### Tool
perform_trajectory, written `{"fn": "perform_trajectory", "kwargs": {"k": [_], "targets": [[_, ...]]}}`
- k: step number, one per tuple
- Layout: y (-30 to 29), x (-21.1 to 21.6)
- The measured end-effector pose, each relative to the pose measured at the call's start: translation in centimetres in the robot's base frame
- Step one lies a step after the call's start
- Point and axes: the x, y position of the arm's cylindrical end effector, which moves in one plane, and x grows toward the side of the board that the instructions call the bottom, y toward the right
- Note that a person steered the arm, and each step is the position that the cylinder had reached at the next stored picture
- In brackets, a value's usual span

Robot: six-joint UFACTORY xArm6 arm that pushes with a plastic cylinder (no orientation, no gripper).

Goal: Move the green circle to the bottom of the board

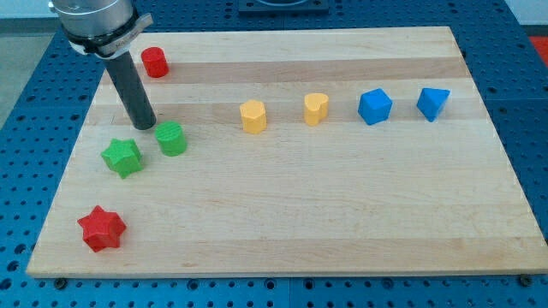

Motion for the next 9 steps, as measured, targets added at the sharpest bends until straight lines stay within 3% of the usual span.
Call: {"fn": "perform_trajectory", "kwargs": {"k": [1,3,4,5,6,7,9], "targets": [[0.2,0.0],[12.9,6.0],[16.3,8.0],[17.9,6.5],[17.8,3.7],[17.7,3.7],[7.3,3.7]]}}
